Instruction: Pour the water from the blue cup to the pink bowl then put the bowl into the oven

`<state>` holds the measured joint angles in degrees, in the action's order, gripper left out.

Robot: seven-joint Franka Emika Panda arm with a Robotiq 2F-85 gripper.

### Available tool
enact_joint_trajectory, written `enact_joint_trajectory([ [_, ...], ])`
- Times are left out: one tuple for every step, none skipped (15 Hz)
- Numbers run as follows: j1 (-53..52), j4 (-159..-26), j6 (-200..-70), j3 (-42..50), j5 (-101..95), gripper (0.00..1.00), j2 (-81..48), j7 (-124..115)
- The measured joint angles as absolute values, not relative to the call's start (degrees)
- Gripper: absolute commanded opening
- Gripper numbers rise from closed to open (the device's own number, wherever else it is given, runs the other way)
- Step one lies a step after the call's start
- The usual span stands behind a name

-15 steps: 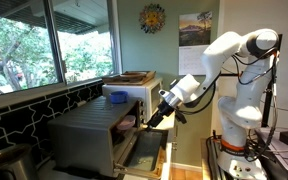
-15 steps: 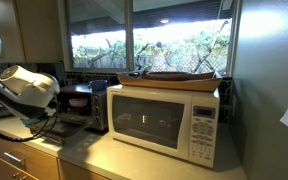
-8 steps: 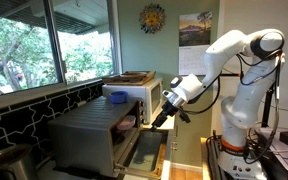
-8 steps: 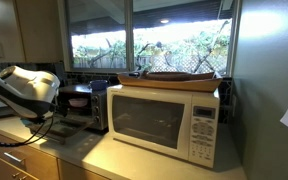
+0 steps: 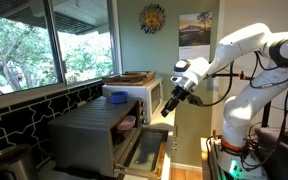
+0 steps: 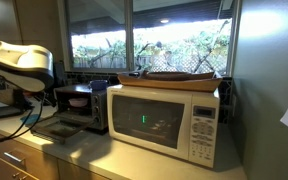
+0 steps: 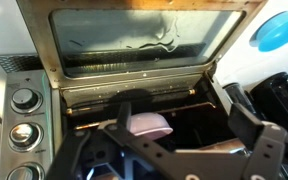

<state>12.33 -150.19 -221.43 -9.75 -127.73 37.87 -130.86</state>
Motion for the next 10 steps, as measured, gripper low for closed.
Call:
enact_joint_trajectory([
  [13.8,-148.3,-225.2,-10.4,-129.1,1.0,39.8,-133.4],
  [15.0,-146.2,-228.7,-10.8,-130.1,1.0,41.5,-135.6],
  [15.7,-144.2,-231.4,-10.8,-130.9,1.0,42.9,-137.4],
  [15.9,-143.0,-232.1,-10.8,-131.0,1.0,44.0,-138.1],
  [15.9,-143.0,-232.0,-10.8,-131.0,1.0,44.3,-138.1],
  [15.9,-143.2,-232.0,-10.8,-131.0,1.0,44.2,-138.1],
  [15.9,-143.3,-231.9,-10.8,-131.0,1.0,43.8,-138.0],
  [15.9,-143.5,-231.8,-10.8,-131.0,1.0,43.4,-138.0],
  [15.9,-143.5,-231.8,-10.8,-131.0,1.0,43.2,-138.0],
  [15.9,-143.6,-231.8,-10.8,-131.0,1.0,43.0,-138.0],
])
